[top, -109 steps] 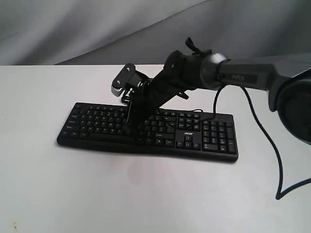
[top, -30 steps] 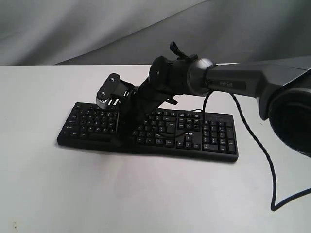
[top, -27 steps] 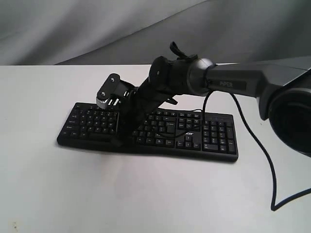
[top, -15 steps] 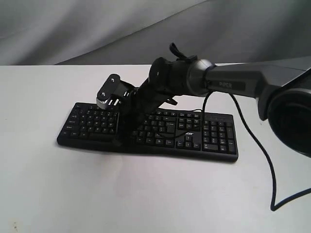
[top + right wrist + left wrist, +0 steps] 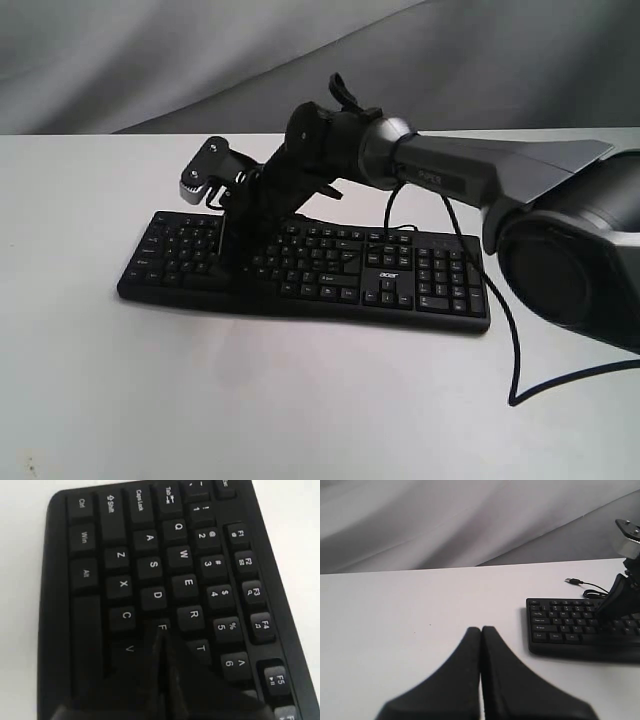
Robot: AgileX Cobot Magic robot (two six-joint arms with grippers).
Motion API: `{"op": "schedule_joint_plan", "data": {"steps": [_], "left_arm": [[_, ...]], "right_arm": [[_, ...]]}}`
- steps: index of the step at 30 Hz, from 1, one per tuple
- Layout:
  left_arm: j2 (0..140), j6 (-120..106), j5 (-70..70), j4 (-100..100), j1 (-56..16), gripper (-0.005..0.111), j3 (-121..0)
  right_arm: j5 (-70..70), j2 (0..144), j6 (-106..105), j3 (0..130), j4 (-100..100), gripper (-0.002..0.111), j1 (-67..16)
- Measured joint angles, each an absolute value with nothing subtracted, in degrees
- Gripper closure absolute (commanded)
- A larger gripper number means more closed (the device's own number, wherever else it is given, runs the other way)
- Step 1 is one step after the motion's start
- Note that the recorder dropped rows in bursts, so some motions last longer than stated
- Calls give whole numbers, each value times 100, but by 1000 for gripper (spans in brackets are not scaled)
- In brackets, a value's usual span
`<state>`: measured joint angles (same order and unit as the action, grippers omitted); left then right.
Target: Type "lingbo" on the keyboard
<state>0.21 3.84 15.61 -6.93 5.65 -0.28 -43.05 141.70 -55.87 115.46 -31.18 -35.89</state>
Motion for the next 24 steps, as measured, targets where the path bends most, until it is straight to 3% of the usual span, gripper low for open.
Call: {"op": "schedule_joint_plan", "data": {"steps": [24], "left_arm": [[21, 384, 1561, -693, 565, 106, -28]], "right_arm": [[-4290, 14280, -5495, 11581, -3033, 108, -3589]]}}
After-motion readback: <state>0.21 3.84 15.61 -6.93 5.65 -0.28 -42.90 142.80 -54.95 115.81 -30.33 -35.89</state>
